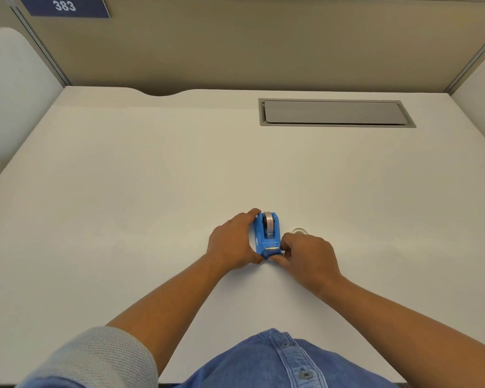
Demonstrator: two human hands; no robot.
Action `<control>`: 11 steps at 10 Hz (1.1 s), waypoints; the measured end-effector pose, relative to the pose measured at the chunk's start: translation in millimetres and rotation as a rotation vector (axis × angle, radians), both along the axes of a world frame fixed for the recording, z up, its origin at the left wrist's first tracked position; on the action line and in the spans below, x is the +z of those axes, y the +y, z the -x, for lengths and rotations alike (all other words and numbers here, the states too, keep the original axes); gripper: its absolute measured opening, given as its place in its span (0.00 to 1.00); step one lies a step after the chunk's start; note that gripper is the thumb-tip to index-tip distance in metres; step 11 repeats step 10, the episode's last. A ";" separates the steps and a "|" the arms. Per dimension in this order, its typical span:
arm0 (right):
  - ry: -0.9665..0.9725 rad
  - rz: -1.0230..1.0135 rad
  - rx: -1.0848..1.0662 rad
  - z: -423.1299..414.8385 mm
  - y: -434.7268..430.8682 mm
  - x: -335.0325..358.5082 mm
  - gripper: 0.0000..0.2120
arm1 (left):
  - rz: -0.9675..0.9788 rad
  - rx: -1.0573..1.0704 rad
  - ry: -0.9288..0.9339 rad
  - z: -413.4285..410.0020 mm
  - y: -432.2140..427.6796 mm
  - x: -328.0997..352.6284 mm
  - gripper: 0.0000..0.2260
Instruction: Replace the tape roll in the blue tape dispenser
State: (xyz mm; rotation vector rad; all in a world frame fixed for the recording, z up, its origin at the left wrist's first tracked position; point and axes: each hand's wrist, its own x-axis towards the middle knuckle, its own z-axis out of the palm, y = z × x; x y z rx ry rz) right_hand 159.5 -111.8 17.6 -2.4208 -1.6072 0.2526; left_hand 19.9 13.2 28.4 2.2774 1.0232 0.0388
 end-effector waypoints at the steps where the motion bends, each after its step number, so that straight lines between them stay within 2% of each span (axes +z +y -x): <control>1: -0.038 0.004 0.022 1.5 2.8 1.7 0.18 | -0.009 -0.001 0.007 -1.2 0.0 0.6 0.44; 6: 0.068 0.029 -0.035 6.5 3.6 6.7 0.19 | -0.009 -0.015 -0.010 -0.3 -3.9 1.9 0.44; 9: 0.093 0.021 -0.048 -1.3 -19.0 7.2 0.17 | 0.054 -0.027 0.048 7.2 -1.1 -3.7 0.55; 10: 0.095 -0.049 -0.072 -4.1 -29.3 7.4 0.14 | 0.050 0.014 0.036 12.2 -2.5 -7.9 0.50; 11: 0.095 -0.049 -0.072 -4.1 -29.3 7.4 0.14 | 0.050 0.014 0.036 12.2 -2.5 -7.9 0.50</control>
